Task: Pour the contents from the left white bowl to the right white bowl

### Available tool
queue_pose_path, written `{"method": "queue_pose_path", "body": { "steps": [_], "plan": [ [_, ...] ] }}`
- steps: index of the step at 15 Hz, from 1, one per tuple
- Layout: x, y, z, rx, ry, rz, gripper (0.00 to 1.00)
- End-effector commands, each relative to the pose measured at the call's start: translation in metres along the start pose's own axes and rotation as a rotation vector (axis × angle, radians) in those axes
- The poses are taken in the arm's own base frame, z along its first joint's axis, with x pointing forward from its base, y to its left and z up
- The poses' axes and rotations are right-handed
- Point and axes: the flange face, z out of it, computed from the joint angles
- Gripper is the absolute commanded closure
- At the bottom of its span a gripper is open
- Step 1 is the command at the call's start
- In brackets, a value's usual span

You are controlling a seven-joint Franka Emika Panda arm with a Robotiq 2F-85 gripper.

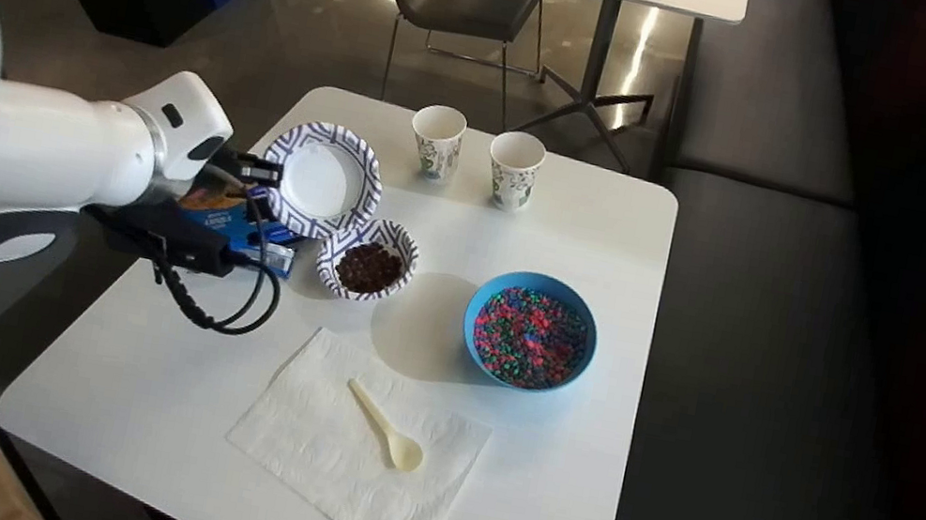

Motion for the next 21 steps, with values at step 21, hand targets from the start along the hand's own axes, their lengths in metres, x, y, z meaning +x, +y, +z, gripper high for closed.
{"method": "queue_pose_path", "body": {
  "steps": [21],
  "plan": [
    [0.037,0.000,0.036,-0.066,-0.335,-0.407,0.99]
  ]
}}
